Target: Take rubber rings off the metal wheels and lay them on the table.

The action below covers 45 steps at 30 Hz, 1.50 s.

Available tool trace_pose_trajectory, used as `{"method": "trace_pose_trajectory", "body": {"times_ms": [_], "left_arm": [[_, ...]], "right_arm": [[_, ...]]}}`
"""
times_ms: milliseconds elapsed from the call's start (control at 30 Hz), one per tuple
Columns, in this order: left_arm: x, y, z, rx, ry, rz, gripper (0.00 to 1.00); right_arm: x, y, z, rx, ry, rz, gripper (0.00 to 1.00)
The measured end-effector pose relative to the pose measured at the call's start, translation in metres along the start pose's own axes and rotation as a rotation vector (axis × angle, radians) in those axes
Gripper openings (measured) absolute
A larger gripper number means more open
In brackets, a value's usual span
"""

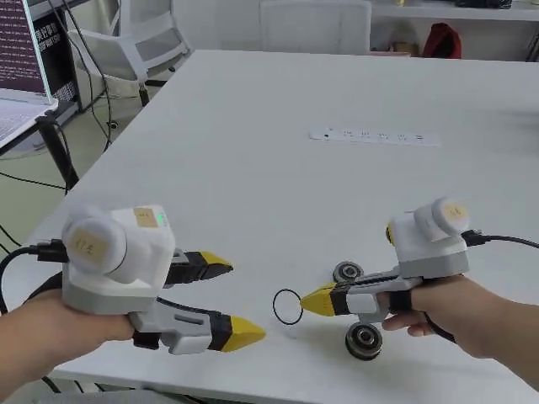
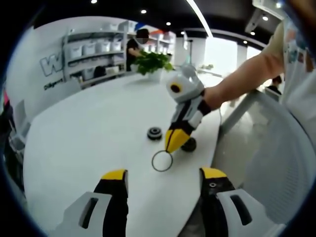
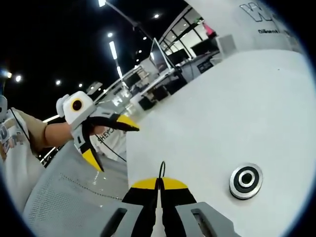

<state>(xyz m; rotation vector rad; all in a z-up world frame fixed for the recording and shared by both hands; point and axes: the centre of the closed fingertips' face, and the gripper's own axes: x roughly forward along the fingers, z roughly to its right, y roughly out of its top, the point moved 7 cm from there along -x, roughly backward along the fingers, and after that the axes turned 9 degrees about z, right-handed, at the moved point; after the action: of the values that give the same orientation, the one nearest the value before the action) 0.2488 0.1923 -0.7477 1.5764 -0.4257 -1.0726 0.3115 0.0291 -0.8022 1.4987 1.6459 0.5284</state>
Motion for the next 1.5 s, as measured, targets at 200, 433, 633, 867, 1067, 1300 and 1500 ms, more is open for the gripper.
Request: {"method": "trace_pose_trajectory", "body": {"times_ms": [200, 433, 633, 867, 1067, 1300, 1500], "left_arm": [[-0.002, -0.003, -0.002, 0.002, 0.005, -0.008, 0.59], [-0.001, -0.004, -0.003, 0.0, 0.005, -0.01, 0.59], [0.0, -0.004, -0.001, 0.0, 0.004, -0.012, 0.59], [0.0, -0.003, 0.0, 0.008, 0.004, -0.013, 0.59], [-0.001, -0.004, 0.001, 0.004, 0.007, -0.016, 0.59], [-0.001, -0.005, 0.002, 0.0, 0.01, -0.018, 0.59], [-0.001, -0.002, 0.002, 0.009, 0.008, -0.02, 0.59]], "right_arm": [[0.0, -0.005, 0.007, -0.013, -0.045, -0.021, 0.0], [-0.001, -0.008, 0.011, -0.013, -0.082, -0.025, 0.0], [-0.002, -0.01, 0.014, -0.03, -0.106, -0.033, 0.01], [-0.001, -0.011, 0.015, -0.044, -0.115, -0.039, 0.07], [-0.001, -0.011, 0.016, -0.063, -0.127, -0.045, 0.13], [-0.003, -0.011, 0.016, -0.079, -0.133, -0.047, 0.19], [-0.006, -0.007, 0.014, -0.079, -0.124, -0.035, 0.21]]}}
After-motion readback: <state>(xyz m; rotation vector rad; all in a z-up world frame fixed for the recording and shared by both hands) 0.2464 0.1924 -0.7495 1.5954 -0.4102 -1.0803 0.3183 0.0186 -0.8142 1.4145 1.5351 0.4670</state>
